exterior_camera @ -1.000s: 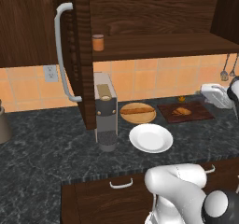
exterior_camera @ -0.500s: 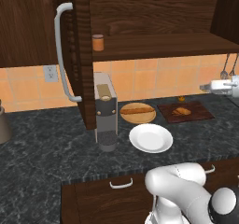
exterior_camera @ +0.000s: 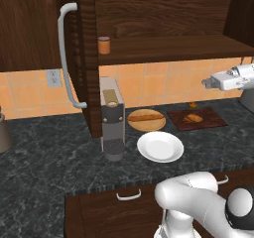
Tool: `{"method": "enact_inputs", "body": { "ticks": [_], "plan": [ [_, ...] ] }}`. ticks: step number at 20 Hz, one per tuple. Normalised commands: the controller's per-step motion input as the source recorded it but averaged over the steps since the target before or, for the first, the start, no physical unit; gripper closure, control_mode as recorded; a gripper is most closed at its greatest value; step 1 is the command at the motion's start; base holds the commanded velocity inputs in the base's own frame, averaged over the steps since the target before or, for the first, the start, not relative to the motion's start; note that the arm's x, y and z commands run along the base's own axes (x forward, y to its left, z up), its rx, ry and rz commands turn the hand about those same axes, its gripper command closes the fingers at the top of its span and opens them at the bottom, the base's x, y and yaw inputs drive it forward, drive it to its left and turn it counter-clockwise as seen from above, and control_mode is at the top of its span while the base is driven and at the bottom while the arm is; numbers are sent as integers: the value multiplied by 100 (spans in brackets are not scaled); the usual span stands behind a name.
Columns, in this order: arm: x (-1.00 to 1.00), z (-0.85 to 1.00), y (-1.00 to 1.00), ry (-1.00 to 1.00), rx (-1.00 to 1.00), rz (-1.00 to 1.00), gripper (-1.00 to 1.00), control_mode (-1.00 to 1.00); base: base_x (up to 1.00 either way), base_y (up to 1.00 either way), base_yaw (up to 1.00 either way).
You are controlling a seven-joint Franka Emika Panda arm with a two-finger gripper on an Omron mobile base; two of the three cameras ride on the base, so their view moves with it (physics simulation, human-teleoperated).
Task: From the different types of pastries on the counter, select a croissant and place it on the cutting board. Then retrieve a jar of jam from the cabinet and place it alongside the croissant on the cutting board.
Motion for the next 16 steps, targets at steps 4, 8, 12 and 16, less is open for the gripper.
{"method": "enact_inputs", "body": {
  "ticks": [4,8,12,16],
  "plan": [
    [-25,47,38,-22,-5,26,-100,-100,0,0,0],
    [-8,41,46,-18,-2,14,-100,-100,0,0,0],
    [13,2,37,-9,-4,-4,-100,-100,0,0,0],
    [25,10,8,-6,4,-2,-100,-100,0,0,0]
  ]
}}
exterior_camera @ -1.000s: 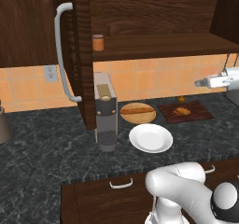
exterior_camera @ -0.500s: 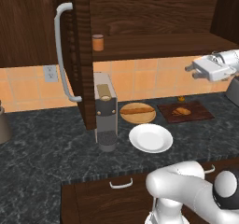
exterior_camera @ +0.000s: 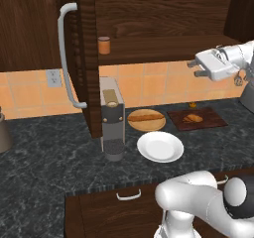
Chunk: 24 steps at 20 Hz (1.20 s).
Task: From the different types of pastries on the counter, select a croissant and place it on the cutting board. Then retrieve a jar of jam from the cabinet and place it alongside the croissant on the cutting board.
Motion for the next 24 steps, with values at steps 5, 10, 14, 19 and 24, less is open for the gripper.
{"method": "enact_inputs", "body": {
  "ticks": [5,10,14,19,24],
  "plan": [
    [35,16,0,0,12,0,-100,-100,0,0,0],
    [38,18,0,0,11,0,-100,-100,0,0,0],
    [30,44,0,0,13,1,-100,-100,0,0,0],
    [10,10,5,0,4,3,-100,-100,0,0,0],
    [66,-1,2,8,0,0,-100,-100,0,0,0]
  ]
}}
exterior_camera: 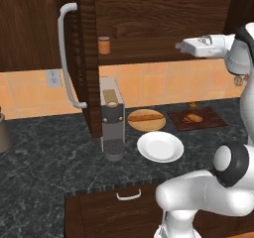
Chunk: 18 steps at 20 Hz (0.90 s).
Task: From the different types of pastries on the counter, select a croissant and place it on the cutting board. Then retrieve a jar of jam from the cabinet and place it alongside the croissant on the cutting board.
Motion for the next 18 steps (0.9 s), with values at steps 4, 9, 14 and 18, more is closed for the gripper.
{"method": "enact_inputs", "body": {
  "ticks": [4,9,14,18],
  "plan": [
    [69,-2,0,8,0,0,-100,-100,0,0,0],
    [34,-1,29,2,-1,0,-100,-100,0,0,0],
    [42,-25,32,0,-7,0,-100,-100,0,0,0],
    [53,-14,10,0,0,0,-100,-100,0,0,0]
  ]
}}
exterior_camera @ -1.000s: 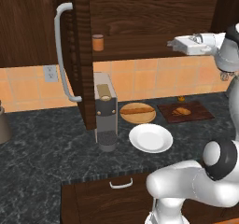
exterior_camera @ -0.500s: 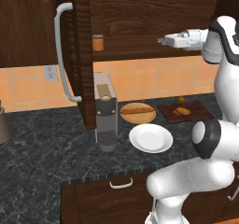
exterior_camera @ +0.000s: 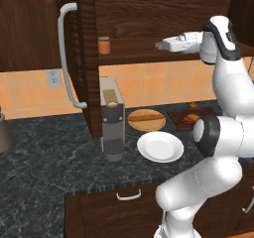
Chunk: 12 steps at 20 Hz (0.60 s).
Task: From the different types of pastries on the counter, select a croissant and place it on the cutting board. Then retrieve a jar of jam from the cabinet and place it alongside the croissant on the cutting board.
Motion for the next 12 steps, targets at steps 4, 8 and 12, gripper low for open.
{"method": "enact_inputs", "body": {
  "ticks": [4,8,12],
  "plan": [
    [72,-2,1,0,0,0,-100,-100,0,0,0],
    [75,0,5,0,0,0,-100,-100,0,0,0],
    [78,0,0,1,0,0,-100,-100,0,0,0]
  ]
}}
